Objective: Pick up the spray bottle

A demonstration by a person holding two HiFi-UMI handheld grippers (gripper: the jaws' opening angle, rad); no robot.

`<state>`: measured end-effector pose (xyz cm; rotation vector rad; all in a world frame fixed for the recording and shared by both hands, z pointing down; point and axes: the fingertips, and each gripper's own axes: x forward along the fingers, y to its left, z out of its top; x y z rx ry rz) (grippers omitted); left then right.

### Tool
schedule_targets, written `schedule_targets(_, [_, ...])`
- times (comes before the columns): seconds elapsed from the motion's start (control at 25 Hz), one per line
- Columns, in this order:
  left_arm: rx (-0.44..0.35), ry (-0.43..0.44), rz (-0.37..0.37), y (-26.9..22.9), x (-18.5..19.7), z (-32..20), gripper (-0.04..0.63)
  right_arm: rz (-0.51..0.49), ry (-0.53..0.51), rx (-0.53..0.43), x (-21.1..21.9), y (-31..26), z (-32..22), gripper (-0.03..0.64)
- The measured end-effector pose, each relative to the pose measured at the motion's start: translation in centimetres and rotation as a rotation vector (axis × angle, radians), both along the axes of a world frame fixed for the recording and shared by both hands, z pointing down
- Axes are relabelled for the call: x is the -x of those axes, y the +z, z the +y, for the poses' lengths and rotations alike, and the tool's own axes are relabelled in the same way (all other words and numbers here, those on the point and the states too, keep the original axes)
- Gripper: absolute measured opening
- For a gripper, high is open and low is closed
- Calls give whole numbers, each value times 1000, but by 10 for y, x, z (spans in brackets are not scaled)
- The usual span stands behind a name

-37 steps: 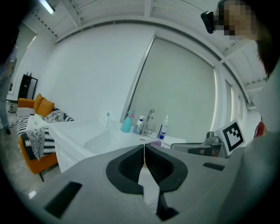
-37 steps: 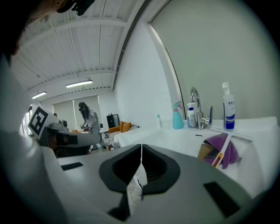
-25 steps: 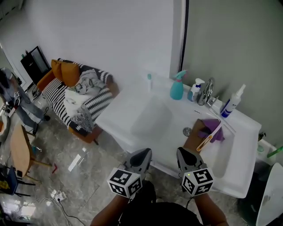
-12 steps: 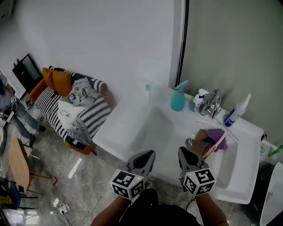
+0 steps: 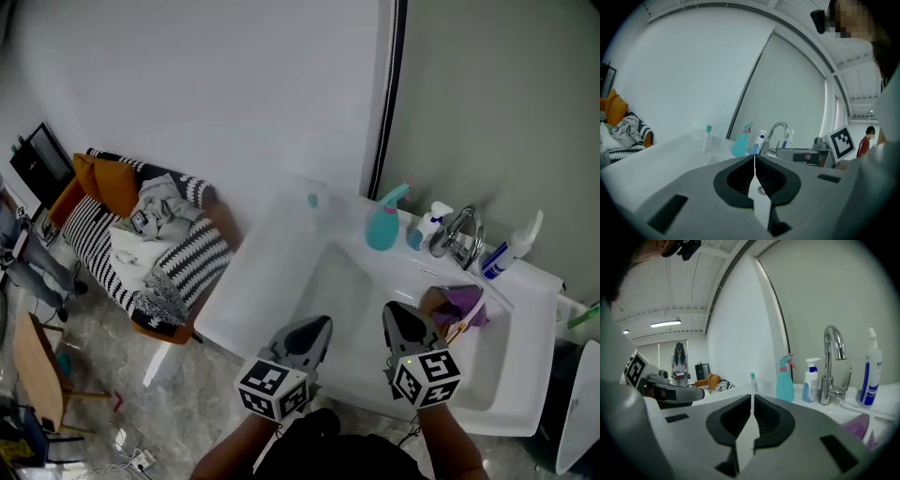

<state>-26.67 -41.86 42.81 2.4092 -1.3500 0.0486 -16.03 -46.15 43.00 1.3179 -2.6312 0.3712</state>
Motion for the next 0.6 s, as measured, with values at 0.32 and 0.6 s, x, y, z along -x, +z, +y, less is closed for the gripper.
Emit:
schedule_targets(0.32, [-18, 95, 6, -2, 1, -48, 11, 22, 69, 12, 7, 0, -26, 8])
schedule_targets(0.6, [-34, 157, 21, -6, -29, -82, 11, 16, 109, 23, -10, -1, -40, 8])
